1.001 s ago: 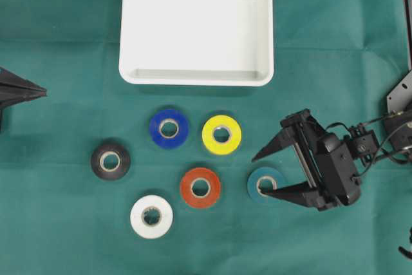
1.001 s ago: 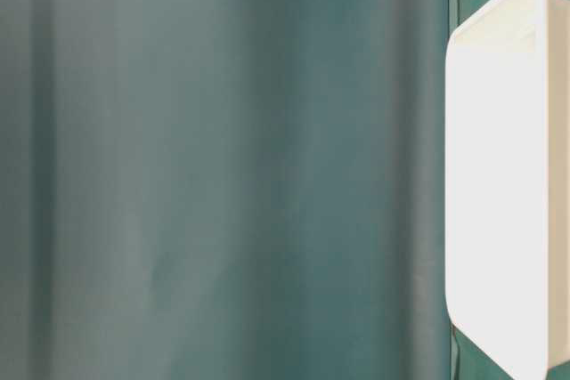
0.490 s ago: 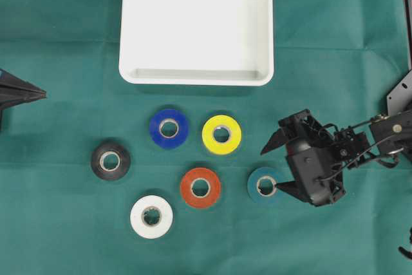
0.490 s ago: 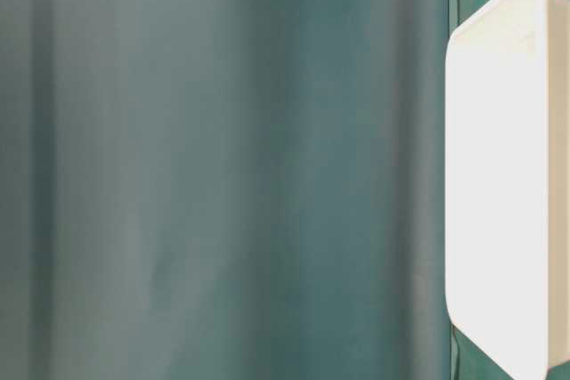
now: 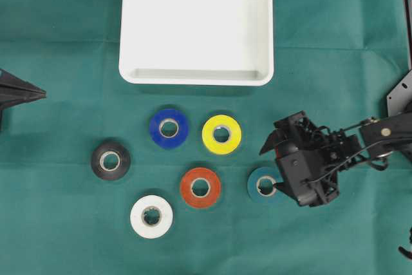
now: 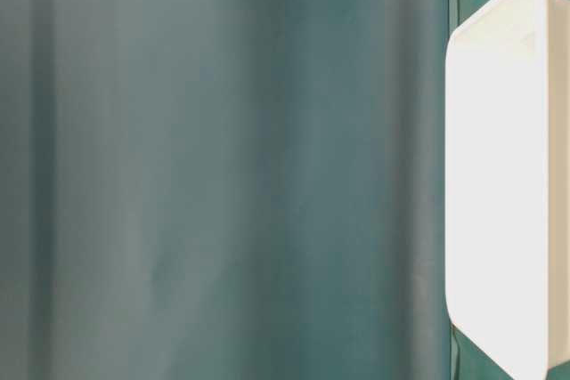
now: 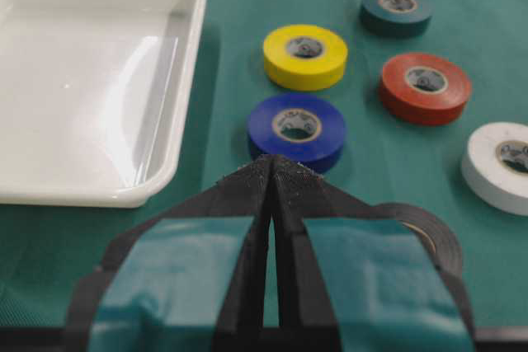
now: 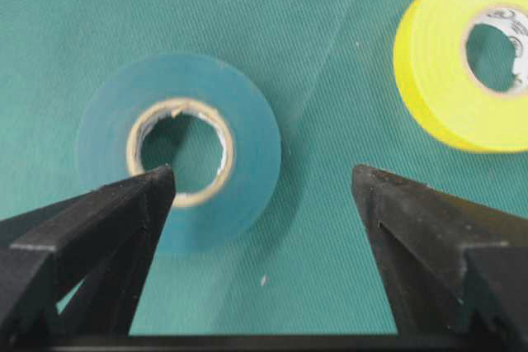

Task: Put the tape into the white case with the right arm.
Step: 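Lower the right gripper into the teal roll's hole and close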

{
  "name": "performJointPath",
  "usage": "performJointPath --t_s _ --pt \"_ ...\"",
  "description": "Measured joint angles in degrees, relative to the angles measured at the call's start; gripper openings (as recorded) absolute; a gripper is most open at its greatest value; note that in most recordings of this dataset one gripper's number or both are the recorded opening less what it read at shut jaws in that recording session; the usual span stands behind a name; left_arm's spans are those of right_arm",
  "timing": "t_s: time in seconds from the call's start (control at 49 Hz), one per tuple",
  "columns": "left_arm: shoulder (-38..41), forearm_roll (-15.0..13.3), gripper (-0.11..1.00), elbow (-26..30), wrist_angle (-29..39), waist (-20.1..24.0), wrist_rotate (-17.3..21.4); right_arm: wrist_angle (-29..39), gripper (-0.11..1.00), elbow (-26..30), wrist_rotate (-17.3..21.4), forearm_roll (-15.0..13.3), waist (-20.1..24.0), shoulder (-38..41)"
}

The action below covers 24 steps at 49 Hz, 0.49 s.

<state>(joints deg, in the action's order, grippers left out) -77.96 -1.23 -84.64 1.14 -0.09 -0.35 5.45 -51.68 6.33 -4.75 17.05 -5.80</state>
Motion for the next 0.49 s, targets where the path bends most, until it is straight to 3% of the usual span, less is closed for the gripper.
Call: performJointPath --t_s 0.49 --pt "0.09 0.09 0.0 -0.44 0.0 0.0 0.09 0.35 0.71 5.45 0.0 0.0 0.09 9.05"
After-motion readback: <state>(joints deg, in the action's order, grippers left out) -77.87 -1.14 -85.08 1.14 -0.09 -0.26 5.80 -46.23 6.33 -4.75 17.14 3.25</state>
